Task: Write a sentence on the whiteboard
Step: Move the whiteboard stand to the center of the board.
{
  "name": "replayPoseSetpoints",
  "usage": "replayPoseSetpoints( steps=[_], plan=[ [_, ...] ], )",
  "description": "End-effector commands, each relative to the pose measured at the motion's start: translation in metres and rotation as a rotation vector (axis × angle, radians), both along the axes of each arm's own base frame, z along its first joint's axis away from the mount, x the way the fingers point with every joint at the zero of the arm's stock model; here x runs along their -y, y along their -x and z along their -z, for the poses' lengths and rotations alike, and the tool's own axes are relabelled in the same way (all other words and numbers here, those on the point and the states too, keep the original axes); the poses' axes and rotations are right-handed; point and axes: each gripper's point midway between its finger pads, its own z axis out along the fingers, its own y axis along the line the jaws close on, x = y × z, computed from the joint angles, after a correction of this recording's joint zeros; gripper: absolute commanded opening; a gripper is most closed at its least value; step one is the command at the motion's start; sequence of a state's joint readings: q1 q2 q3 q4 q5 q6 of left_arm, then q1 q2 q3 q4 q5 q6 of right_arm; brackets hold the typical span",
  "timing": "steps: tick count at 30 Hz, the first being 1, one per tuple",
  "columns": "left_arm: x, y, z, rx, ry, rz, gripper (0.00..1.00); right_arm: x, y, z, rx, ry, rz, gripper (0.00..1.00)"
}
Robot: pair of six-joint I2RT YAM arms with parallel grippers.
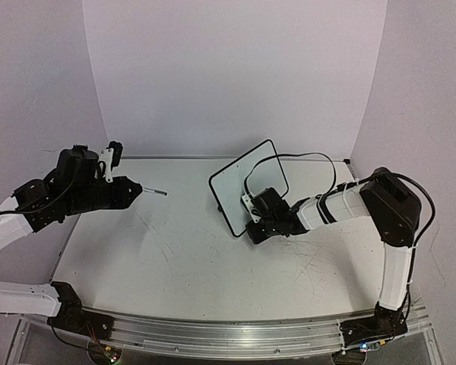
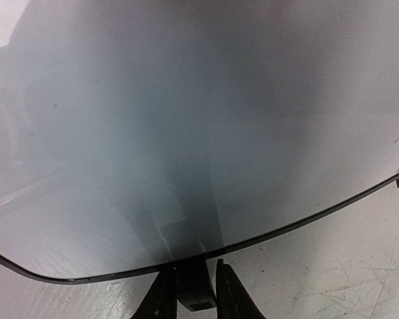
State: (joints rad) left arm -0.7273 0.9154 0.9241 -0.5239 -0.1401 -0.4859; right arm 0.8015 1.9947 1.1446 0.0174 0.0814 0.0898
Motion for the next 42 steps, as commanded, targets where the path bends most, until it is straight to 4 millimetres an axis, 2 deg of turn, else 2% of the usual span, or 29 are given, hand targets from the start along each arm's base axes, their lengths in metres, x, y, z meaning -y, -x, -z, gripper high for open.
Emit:
replayPoseSetpoints(
  steps=[1,3,6,10,13,18,21,24,26,30,35,40,41,42],
  plan=[
    [-0.011,-0.004,-0.031,0.09,0.014,-0.044,0.0,-0.033,-0.002,-0.011,0.094,-0.047,0.053,0.12],
    [-0.013,-0.003,-0.032,0.097,0.011,-0.047,0.0,-0.038,0.0,-0.009,0.105,-0.046,0.115,0.03],
    [-0.015,-0.002,-0.035,0.11,0.01,-0.046,0.0,-0.048,0.003,-0.005,0.111,-0.06,0.204,0.0],
    [-0.016,0.001,-0.039,0.124,0.017,-0.039,0.0,-0.067,0.012,-0.002,0.094,-0.088,0.322,0.0],
    [-0.018,0.003,-0.041,0.132,0.023,-0.034,0.0,-0.09,0.019,0.002,0.049,-0.161,0.441,0.0],
    [-0.021,0.011,-0.046,0.151,0.045,-0.022,0.0,-0.097,0.03,0.008,0.053,-0.169,0.615,0.0],
    [-0.026,0.018,-0.055,0.179,0.069,-0.019,0.0,-0.097,0.038,0.008,0.048,-0.171,0.62,0.0],
    [-0.031,0.024,-0.064,0.202,0.096,-0.019,0.0,-0.094,0.046,0.01,0.033,-0.14,0.554,0.0],
    [-0.032,0.026,-0.067,0.211,0.105,-0.015,0.0,-0.086,0.053,0.014,0.023,-0.106,0.5,0.0],
    [-0.033,0.027,-0.066,0.214,0.103,-0.014,0.0,-0.063,0.07,0.01,0.019,-0.092,0.502,0.0],
    [-0.03,0.023,-0.063,0.201,0.095,-0.018,0.0,-0.064,0.09,0.004,0.034,-0.107,0.484,0.0],
    [-0.023,0.019,-0.064,0.186,0.108,-0.008,0.0,-0.063,0.096,0.0,0.019,-0.123,0.483,0.0],
    [-0.022,0.019,-0.065,0.183,0.113,-0.007,0.0,-0.062,0.097,-0.002,0.022,-0.124,0.481,0.01],
    [-0.021,0.018,-0.065,0.181,0.117,-0.008,0.0,-0.06,0.097,-0.005,0.026,-0.125,0.479,0.06]
  ],
)
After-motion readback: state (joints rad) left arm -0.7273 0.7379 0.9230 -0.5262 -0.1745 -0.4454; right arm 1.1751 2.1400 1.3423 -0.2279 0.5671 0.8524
